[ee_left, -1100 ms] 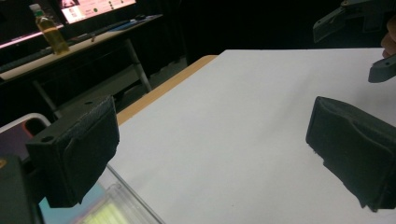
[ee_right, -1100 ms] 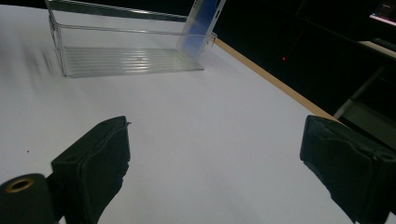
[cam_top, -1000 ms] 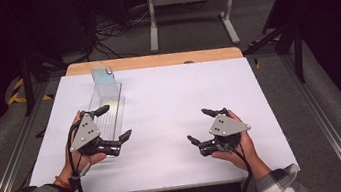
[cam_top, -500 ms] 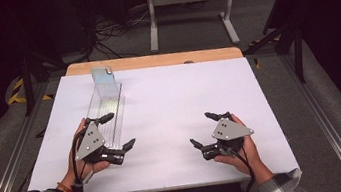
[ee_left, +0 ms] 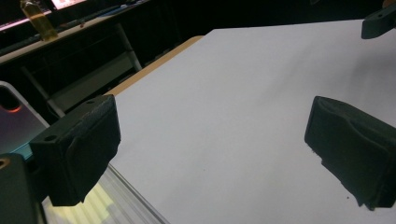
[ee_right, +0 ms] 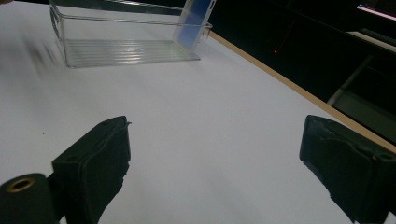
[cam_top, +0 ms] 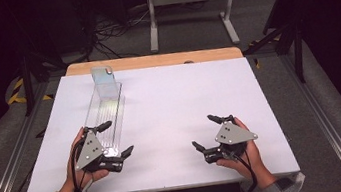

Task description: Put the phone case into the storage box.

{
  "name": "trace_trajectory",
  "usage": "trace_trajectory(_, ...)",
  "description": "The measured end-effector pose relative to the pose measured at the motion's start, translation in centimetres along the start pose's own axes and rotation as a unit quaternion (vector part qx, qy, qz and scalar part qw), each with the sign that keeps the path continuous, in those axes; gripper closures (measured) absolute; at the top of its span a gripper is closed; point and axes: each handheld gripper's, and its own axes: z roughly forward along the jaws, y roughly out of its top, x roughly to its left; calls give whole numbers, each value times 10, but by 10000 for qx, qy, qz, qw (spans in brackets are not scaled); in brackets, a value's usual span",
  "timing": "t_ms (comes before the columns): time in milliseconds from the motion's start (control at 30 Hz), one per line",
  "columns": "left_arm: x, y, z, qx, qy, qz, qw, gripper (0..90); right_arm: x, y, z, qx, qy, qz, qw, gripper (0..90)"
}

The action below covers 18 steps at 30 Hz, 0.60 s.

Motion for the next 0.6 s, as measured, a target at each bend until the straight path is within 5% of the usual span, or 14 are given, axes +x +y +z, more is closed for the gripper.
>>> trace_trajectory(167, 0, -9, -6, -65, -45, -232, 9997, 42, -1, -3, -3, 66, -160, -37, 9998, 90)
trace_trajectory(600, 5, -29, -13, 66, -74, -386, 9992, 39, -6, -6, -6, 14, -249, 71, 9997, 84)
